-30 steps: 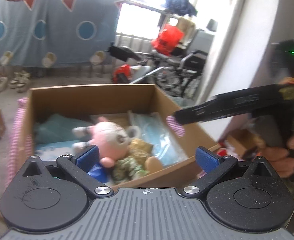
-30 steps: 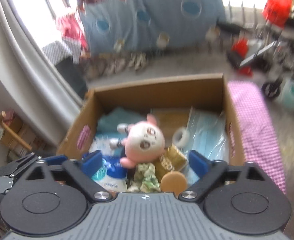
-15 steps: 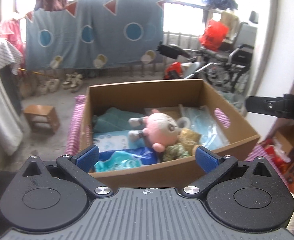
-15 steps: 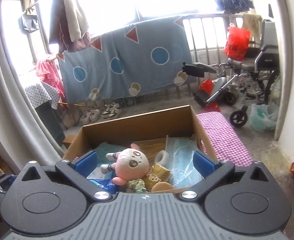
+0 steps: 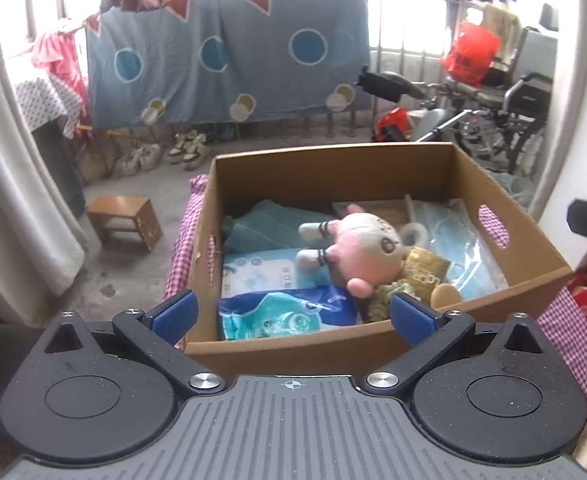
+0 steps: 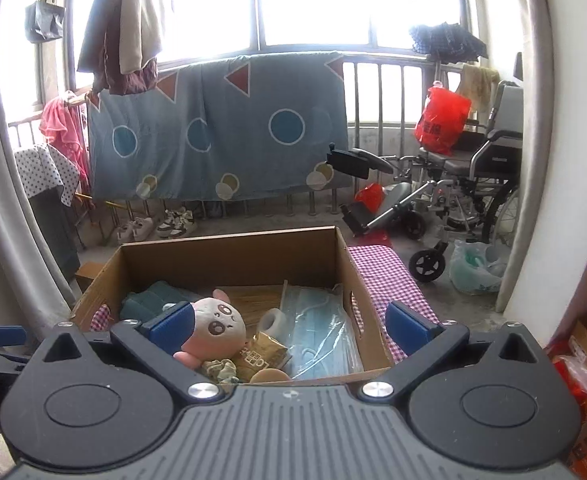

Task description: Organize soft objects

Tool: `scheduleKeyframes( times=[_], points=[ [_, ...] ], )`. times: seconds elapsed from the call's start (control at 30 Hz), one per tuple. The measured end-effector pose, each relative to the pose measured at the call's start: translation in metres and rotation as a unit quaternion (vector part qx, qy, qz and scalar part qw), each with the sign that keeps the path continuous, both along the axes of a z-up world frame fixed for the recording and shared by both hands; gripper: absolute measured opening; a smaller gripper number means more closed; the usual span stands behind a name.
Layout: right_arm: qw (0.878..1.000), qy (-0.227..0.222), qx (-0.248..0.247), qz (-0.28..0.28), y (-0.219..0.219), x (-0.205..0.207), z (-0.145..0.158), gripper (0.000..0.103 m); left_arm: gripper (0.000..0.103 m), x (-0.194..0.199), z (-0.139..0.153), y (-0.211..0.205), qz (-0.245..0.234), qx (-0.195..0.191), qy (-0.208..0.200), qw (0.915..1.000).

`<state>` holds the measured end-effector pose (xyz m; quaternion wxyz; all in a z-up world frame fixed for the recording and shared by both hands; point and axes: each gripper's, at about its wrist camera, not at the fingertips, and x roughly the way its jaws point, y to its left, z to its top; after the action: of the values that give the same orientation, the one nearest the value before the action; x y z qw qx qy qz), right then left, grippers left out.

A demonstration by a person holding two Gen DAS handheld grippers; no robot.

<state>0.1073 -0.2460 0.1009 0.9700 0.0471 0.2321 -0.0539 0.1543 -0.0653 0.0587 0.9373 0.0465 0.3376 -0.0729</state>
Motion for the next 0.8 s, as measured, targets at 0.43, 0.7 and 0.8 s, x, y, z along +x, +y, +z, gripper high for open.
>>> scheduleKeyframes(
  times=[0.43,0.7,0.8],
  points=[
    [0.995,0.091,0.023,0.028,0.008,0.023,-0.027,0.103,0.103,0.019,-0.009,0.000,0.046,-0.021,0.066,0.9965],
    [0.992,0.117,0.017,0.040,0.014,0.034,-0.037,0.103,0.103,0.021,-0.013,-0.009,0.043,-0.012,0.084,0.9955],
    [0.991,0.124,0.015,0.038,0.014,0.037,-0.039,0.103,0.103,0.019,-0.013,-0.010,0.043,-0.009,0.084,0.9955]
  ],
)
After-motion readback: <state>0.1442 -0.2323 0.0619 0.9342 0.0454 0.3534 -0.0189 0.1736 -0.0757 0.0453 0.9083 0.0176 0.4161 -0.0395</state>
